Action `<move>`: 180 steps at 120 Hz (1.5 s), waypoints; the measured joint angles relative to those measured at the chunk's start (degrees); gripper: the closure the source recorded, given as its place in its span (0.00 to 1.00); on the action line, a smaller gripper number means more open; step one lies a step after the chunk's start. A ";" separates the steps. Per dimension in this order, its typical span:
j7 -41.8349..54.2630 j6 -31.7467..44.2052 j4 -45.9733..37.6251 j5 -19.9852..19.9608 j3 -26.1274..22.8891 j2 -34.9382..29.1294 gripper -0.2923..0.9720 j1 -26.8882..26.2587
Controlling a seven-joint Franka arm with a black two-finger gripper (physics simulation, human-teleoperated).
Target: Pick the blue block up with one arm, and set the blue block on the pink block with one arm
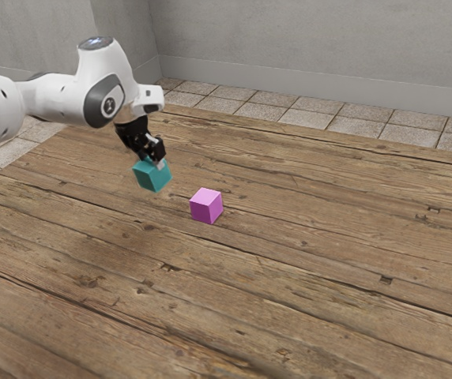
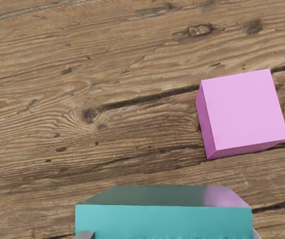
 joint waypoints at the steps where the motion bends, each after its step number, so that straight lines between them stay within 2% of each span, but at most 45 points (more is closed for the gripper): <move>1: -0.02 -0.09 0.25 -0.01 0.00 0.14 0.74 -0.09; 31: 0.02 -3.03 8.68 -0.50 0.06 5.62 0.68 -3.38; 114: 1.66 -5.04 19.88 -1.47 0.09 15.91 0.62 -6.65; 180: -8.66 -5.06 25.81 -2.52 0.13 21.11 0.62 -6.69</move>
